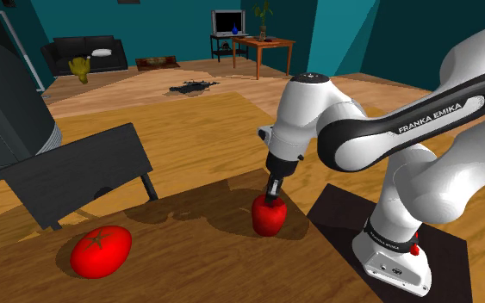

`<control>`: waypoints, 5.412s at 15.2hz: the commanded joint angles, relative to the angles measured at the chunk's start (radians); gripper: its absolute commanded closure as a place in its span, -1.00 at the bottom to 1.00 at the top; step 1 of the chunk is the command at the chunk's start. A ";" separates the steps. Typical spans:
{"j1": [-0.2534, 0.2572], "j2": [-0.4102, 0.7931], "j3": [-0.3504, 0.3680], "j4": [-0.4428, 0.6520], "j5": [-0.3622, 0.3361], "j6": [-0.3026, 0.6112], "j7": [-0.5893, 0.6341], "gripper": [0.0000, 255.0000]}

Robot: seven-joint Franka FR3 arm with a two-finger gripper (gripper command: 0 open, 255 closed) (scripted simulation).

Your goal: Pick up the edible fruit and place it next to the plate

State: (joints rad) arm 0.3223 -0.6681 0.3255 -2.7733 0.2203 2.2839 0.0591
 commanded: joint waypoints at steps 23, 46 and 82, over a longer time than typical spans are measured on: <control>-0.015 -0.081 -0.049 0.208 -0.039 -0.288 0.000 1.00; -0.026 0.003 -0.015 0.537 -0.055 -0.526 0.076 1.00; 0.301 1.147 0.493 1.566 -0.701 -0.642 0.912 1.00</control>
State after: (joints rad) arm 0.6320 0.4833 0.8167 -1.1847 -0.4830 1.6234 0.9681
